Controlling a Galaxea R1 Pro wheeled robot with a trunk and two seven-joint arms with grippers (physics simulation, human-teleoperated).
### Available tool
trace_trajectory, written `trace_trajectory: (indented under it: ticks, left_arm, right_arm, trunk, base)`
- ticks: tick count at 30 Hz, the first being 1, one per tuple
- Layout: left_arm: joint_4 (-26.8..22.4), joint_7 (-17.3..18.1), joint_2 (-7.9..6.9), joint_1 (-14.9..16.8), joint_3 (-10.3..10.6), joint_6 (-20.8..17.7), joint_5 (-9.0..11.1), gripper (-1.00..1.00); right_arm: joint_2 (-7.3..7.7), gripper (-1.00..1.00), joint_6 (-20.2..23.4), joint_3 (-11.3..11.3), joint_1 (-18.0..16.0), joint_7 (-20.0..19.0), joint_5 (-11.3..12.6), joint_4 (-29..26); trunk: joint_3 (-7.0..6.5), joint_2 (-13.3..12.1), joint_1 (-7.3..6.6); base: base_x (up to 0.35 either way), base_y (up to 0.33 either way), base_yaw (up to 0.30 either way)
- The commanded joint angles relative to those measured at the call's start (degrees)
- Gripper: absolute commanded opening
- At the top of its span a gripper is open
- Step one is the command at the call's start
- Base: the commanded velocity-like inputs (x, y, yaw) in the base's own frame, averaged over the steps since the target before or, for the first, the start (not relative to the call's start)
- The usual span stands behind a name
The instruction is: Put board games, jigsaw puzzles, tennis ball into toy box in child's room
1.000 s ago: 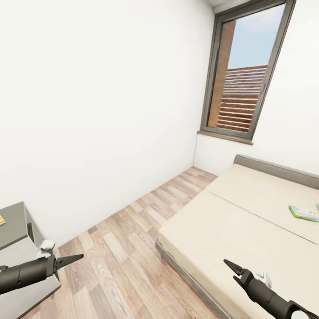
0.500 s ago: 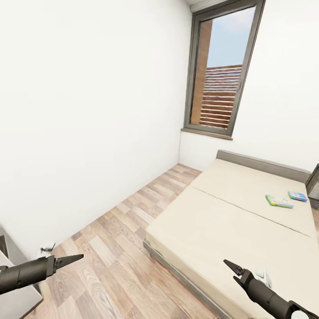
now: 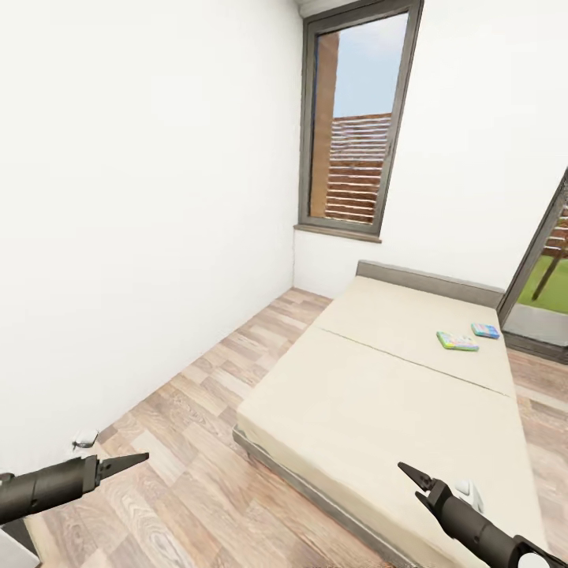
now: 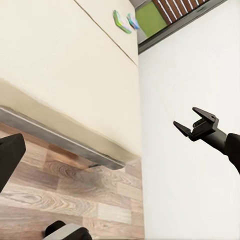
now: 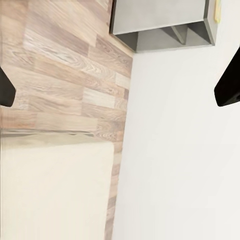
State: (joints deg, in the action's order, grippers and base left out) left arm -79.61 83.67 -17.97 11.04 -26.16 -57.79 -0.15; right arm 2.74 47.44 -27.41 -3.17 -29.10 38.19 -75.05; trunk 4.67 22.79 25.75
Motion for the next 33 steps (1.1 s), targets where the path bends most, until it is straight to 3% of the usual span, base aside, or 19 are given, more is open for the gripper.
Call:
trace_trajectory:
  ticks: [1, 8, 18, 33]
  left_arm:
    - [0.0, 0.2, 0.0, 0.0, 0.0, -0.6, 0.0, 1.0]
    - [0.0, 0.2, 0.02, 0.0, 0.2, -0.6, 0.0, 1.0]
    - [0.0, 0.1, -0.04, 0.0, 2.1, -0.6, 0.0, 1.0]
    - [0.0, 0.1, -0.05, 0.0, 2.3, -0.6, -0.1, 1.0]
  right_arm:
    - [-0.02, 1.0, 0.4, -0.1, -0.1, -0.2, 0.0, 0.0]
    - [-0.02, 1.0, 0.3, -0.1, -0.1, -0.1, -0.1, 0.0]
    - [-0.09, 1.0, 0.2, -0.1, -0.1, 0.0, -0.2, 0.0]
    - [0.02, 1.0, -1.6, -0.1, -0.1, 0.1, -0.1, 1.2]
  trunk:
    - [0.18, 0.1, 0.04]
    - [0.48, 0.1, 0.04]
    - [0.92, 0.1, 0.04]
    - [1.61, 0.1, 0.04]
  base:
    - [0.0, 0.0, -0.247]
    - [0.0, 0.0, -0.247]
    - [0.0, 0.0, -0.247]
    - [0.0, 0.0, -0.204]
